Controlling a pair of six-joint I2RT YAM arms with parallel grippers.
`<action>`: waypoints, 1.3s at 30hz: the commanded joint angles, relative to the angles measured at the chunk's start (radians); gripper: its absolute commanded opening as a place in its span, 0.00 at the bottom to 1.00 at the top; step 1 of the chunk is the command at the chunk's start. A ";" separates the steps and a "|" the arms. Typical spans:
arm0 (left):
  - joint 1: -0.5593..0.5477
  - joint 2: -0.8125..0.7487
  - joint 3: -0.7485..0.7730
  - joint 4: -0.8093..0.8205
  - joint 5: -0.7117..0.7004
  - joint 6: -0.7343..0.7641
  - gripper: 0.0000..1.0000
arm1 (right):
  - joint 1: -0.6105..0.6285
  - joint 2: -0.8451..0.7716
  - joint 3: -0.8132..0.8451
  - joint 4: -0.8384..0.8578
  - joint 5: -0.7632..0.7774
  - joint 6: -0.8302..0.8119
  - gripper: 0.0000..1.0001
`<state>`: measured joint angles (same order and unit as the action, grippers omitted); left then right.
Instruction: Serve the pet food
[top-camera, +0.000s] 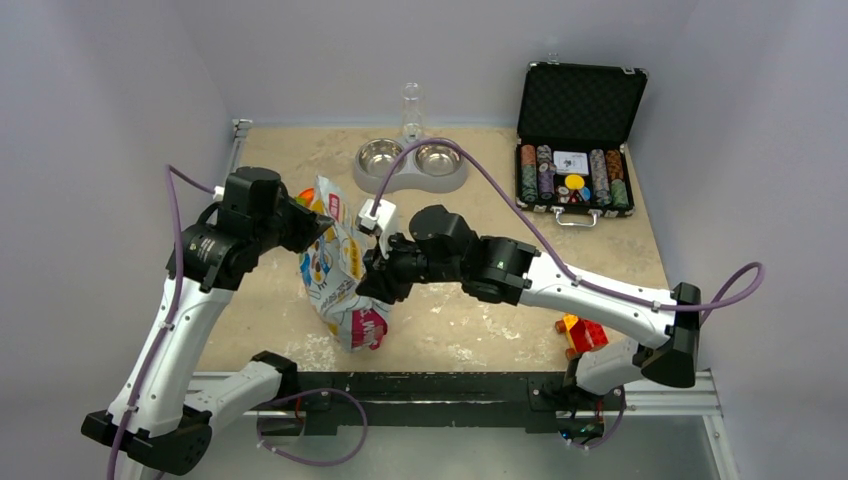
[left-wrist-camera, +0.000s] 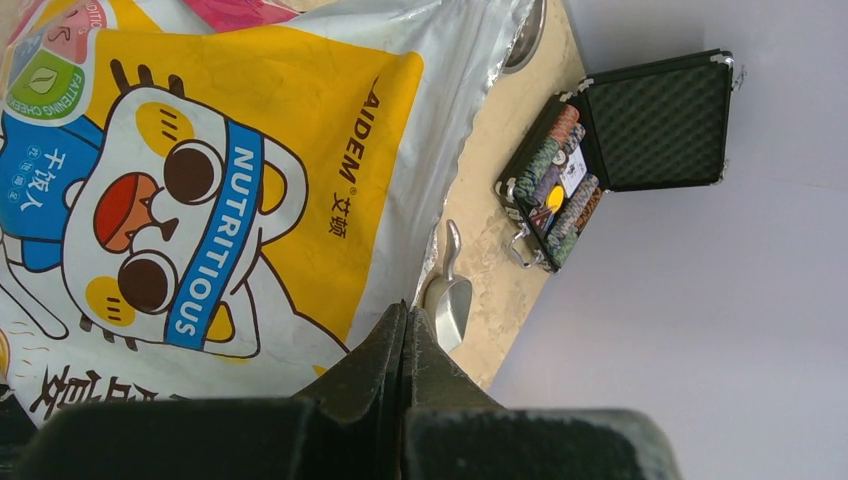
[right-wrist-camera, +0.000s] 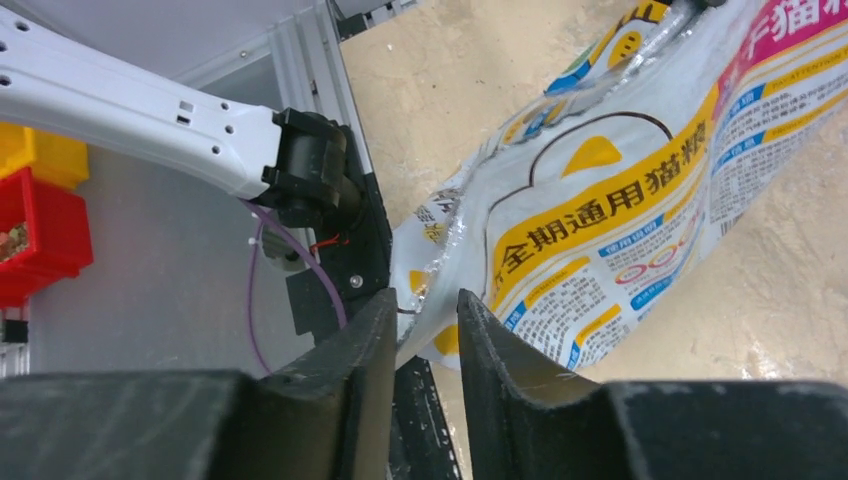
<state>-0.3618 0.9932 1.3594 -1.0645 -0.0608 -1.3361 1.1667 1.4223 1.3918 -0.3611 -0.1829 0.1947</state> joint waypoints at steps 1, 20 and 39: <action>-0.001 -0.038 0.024 0.028 0.054 -0.027 0.00 | 0.004 -0.020 -0.045 -0.012 0.076 -0.007 0.15; -0.002 -0.216 -0.291 0.483 0.107 -0.026 0.00 | -0.142 -0.093 -0.030 0.008 -0.142 0.083 0.45; -0.002 -0.190 -0.259 0.461 0.136 0.024 0.00 | -0.176 0.184 0.283 -0.177 -0.086 0.128 0.33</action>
<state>-0.3618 0.8028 1.0252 -0.6510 0.0219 -1.3552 0.9878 1.6352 1.6814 -0.5316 -0.2798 0.3008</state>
